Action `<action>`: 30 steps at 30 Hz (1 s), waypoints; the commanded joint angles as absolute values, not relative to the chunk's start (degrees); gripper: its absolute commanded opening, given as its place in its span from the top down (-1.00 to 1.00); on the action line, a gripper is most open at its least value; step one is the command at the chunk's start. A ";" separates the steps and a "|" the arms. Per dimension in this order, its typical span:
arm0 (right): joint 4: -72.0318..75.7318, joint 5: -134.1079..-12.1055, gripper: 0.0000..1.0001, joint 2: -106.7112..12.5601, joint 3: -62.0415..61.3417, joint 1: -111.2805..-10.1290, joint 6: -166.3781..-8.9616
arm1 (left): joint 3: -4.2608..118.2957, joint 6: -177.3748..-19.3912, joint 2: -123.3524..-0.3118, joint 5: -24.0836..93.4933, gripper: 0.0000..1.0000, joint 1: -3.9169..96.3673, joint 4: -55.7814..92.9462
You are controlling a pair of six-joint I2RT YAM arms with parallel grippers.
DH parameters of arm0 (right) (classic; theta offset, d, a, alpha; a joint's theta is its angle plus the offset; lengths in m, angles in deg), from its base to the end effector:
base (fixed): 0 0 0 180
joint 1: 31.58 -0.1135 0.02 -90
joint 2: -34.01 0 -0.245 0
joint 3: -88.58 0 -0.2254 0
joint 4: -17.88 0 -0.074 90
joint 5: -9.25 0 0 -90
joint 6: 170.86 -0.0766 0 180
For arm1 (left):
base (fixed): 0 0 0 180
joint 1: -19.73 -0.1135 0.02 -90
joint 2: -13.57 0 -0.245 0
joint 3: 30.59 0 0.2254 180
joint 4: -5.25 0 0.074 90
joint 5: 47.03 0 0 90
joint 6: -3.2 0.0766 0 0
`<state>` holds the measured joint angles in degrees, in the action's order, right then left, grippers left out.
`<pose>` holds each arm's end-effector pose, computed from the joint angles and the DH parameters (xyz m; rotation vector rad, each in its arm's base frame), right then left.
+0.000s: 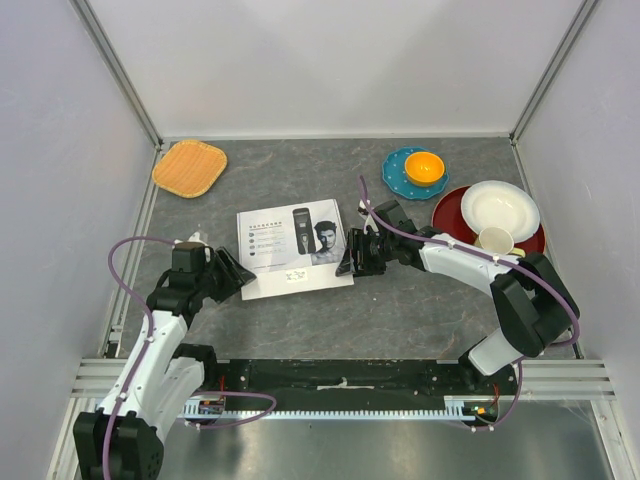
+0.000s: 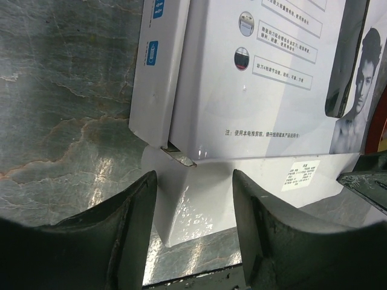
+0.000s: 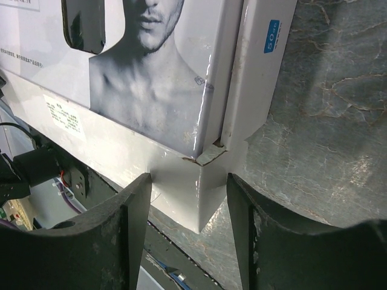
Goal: Sort the hair-cutting tools
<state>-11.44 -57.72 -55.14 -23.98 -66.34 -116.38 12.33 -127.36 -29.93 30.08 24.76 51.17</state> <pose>0.2431 0.2052 0.1628 -0.1728 2.6419 0.9777 0.1679 -0.0319 0.1720 -0.6427 2.3679 -0.6341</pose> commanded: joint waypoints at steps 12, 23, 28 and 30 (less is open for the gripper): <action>-10.91 -58.95 -0.05 -53.88 -23.34 -66.73 -116.10 | 14.99 -128.82 -28.79 32.86 -0.17 25.97 53.29; -9.95 -60.36 -0.02 -55.20 -24.21 -66.73 -115.92 | 14.64 -128.99 -29.49 34.18 -0.11 26.49 53.12; -9.33 -61.76 0.03 -55.55 -24.92 -66.82 -116.10 | 13.33 -129.52 -30.37 34.70 0.02 26.76 51.98; -8.89 -62.20 0.03 -55.47 -25.18 -66.73 -116.10 | 12.63 -129.78 -30.55 34.79 0.07 26.93 51.01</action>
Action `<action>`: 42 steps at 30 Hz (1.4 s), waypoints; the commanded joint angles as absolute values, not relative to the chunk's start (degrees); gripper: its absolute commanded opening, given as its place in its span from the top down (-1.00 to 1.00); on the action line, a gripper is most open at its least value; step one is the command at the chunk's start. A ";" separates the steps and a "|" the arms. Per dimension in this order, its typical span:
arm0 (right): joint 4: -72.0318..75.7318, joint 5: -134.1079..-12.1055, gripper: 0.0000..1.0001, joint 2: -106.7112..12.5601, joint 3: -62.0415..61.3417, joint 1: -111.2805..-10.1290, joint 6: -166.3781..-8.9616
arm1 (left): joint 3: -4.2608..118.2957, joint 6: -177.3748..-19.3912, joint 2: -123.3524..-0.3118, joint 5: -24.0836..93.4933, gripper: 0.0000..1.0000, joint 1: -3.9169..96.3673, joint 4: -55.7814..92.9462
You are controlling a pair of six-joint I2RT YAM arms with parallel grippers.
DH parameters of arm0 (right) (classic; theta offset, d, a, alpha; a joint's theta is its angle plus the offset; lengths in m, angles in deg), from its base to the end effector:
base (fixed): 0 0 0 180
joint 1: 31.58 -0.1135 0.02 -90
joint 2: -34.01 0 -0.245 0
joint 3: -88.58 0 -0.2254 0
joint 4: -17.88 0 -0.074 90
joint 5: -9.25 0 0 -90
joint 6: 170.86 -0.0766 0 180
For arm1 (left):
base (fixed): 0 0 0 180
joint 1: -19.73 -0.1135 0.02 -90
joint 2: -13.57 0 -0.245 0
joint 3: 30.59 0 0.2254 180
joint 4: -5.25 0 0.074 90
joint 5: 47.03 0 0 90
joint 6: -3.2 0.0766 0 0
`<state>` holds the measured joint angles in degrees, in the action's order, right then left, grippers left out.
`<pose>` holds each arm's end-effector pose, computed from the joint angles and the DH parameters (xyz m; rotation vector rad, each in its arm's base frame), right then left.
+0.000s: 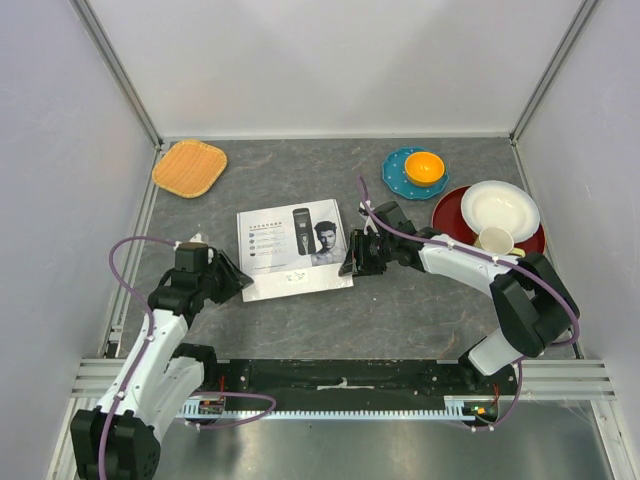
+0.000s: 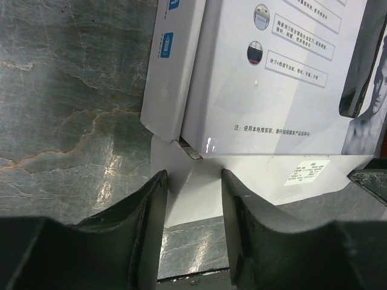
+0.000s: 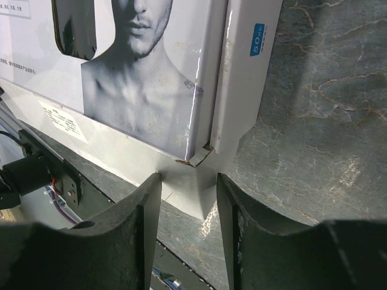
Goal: Sort the hair-cutting tools
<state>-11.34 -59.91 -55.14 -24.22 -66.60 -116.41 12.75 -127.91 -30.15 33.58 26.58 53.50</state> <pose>0.2437 0.2041 0.1608 -0.1588 2.6387 0.9330 0.1645 -0.0323 0.1691 -0.6588 2.3992 -0.5682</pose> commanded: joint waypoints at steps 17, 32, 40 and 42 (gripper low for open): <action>-9.16 -74.94 -0.21 -47.13 -20.79 -71.04 -112.50 | 16.48 -129.87 -28.09 39.36 0.10 26.93 51.62; -6.34 -78.02 0.08 -48.17 -24.83 -75.17 -115.39 | 20.36 -129.52 -42.92 28.55 0.04 29.04 35.82; -2.66 -76.45 0.13 -51.42 -24.57 -75.79 -117.42 | 19.65 -129.52 -51.54 29.08 0.06 31.76 30.88; 0.05 -75.48 0.13 -51.77 -23.87 -76.31 -117.77 | 19.22 -129.34 -53.48 29.60 0.06 32.73 30.27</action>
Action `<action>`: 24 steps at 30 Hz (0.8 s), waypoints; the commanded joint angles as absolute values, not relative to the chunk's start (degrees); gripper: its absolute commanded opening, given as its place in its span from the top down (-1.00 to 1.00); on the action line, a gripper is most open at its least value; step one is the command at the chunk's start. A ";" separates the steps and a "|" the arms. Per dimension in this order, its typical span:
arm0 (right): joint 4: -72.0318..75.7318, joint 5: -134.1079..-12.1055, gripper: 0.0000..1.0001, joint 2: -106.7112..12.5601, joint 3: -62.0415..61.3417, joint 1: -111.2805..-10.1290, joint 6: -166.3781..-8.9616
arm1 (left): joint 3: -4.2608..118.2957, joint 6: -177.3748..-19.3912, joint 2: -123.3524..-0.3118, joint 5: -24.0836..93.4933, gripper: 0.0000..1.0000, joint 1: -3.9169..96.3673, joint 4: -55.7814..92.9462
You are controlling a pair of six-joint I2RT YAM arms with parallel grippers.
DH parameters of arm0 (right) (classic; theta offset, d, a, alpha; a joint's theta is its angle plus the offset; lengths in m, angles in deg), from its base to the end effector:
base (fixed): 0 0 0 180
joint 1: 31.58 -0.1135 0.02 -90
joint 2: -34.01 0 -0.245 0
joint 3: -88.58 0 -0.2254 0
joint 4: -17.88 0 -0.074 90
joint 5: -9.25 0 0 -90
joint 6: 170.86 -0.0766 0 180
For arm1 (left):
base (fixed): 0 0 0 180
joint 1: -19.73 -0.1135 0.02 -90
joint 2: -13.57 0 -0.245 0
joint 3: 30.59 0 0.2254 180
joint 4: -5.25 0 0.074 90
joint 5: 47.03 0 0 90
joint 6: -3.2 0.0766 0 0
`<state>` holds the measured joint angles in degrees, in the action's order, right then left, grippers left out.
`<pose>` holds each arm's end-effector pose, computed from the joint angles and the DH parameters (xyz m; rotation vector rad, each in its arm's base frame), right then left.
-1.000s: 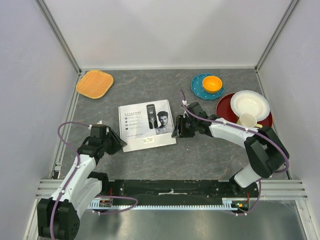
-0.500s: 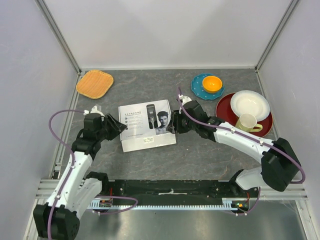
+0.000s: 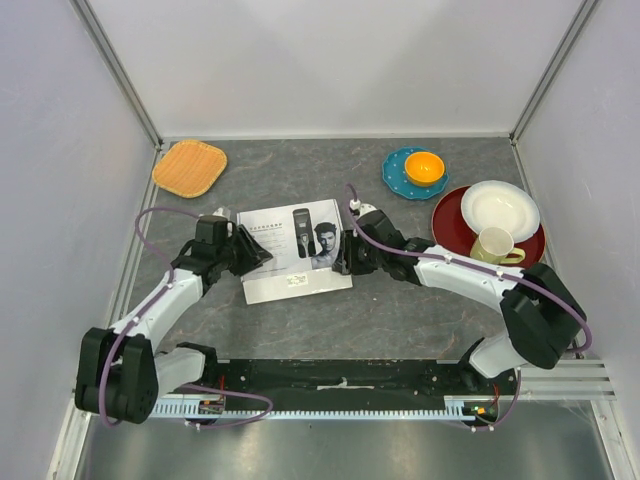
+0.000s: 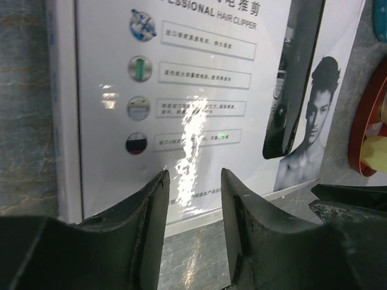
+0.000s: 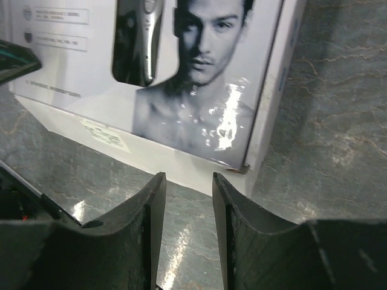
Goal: Sort the hair-cutting tools
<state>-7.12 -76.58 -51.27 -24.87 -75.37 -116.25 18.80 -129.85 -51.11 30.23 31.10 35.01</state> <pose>0.2286 0.2268 0.1813 -0.2185 2.4530 0.7396 0.2297 -0.0634 0.1703 -0.5596 2.3866 -0.7063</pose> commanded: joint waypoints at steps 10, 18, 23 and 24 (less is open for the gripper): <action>5.70 -76.35 0.14 -62.14 -17.45 -79.30 -117.95 | 16.49 -129.70 -55.86 36.64 0.13 37.83 29.65; -0.45 -76.18 0.27 -67.43 -15.34 -82.02 -116.54 | 26.49 -124.87 -57.78 42.34 0.08 37.74 32.73; 2.09 -77.66 0.25 -62.68 -19.11 -85.71 -117.24 | 40.46 -121.43 -69.27 46.57 0.07 37.65 34.40; 2.09 -78.11 0.25 -61.54 -19.47 -86.07 -117.24 | 42.31 -121.17 -70.96 46.92 0.07 37.39 34.31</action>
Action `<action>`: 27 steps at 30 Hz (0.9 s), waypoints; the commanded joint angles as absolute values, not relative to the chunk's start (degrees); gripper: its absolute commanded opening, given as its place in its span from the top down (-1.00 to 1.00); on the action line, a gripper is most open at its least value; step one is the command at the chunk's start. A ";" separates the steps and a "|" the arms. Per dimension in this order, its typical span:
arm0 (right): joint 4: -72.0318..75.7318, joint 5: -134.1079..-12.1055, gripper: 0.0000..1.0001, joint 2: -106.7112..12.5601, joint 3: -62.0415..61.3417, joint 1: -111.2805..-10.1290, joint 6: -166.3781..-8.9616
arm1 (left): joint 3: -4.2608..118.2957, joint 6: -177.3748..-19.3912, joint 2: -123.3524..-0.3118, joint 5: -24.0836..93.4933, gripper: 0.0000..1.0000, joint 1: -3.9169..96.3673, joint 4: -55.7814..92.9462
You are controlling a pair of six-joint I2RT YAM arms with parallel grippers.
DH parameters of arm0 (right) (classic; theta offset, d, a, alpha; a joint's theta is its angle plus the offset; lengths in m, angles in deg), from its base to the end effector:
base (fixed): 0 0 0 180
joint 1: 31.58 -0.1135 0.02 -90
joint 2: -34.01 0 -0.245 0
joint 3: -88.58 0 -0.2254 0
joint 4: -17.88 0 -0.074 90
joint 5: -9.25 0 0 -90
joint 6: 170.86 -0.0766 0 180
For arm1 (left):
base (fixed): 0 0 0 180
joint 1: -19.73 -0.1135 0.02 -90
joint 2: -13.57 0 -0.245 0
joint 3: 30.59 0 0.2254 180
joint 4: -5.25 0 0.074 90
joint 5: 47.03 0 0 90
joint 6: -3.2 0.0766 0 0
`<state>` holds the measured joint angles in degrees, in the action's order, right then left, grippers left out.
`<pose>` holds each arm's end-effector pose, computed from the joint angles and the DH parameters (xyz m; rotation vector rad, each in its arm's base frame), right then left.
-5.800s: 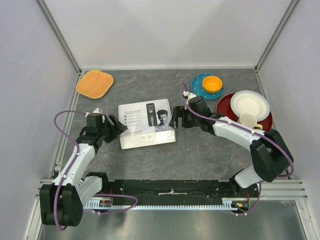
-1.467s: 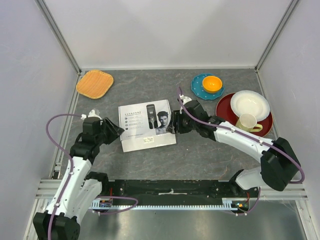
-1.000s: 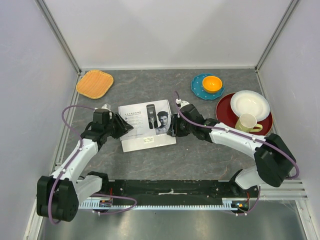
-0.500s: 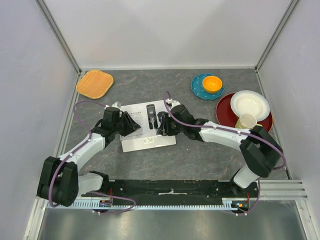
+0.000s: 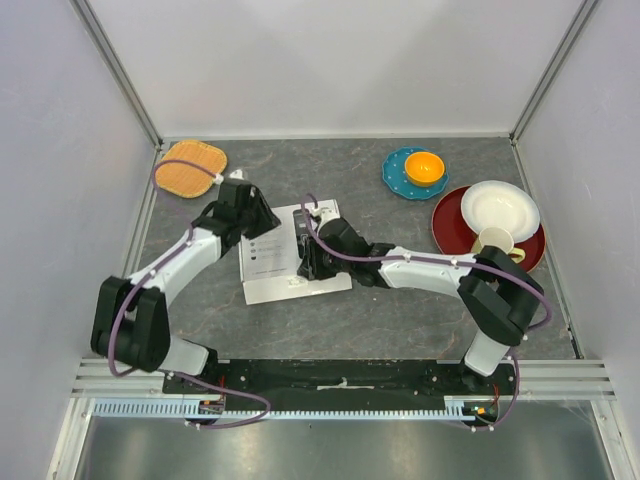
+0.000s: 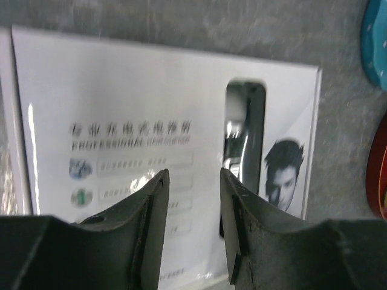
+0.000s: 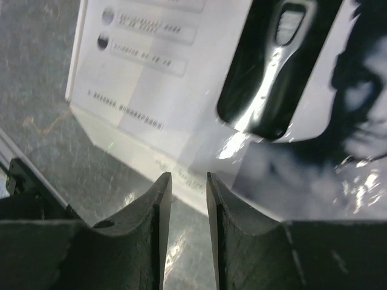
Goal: Sort the hair-cutting tools
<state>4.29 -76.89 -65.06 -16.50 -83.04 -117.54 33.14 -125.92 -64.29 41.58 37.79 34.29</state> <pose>0.2348 0.3030 0.1711 -0.3462 2.3626 0.8724 0.2817 -0.0938 0.1950 -0.4234 2.3463 -0.5195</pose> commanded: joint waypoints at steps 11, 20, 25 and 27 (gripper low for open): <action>5.78 -78.11 0.31 -60.83 -26.67 -87.30 -120.23 | 63.32 -119.06 -93.11 52.37 0.07 36.08 35.71; 6.05 -80.40 0.34 -62.76 -25.71 -86.07 -119.88 | 70.54 -114.32 -102.00 41.75 0.13 32.12 44.15; 6.31 -80.74 0.36 -64.43 -24.13 -82.30 -118.92 | 69.40 -112.64 -102.01 34.18 0.22 30.45 47.75; 6.66 -81.63 0.37 -65.13 -23.17 -80.72 -118.56 | 67.65 -112.64 -101.39 30.25 0.23 30.45 47.85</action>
<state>4.16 -78.88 -63.42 -26.53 -83.76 -119.79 68.29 -115.93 -101.78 39.13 30.64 43.78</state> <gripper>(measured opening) 0.322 0.393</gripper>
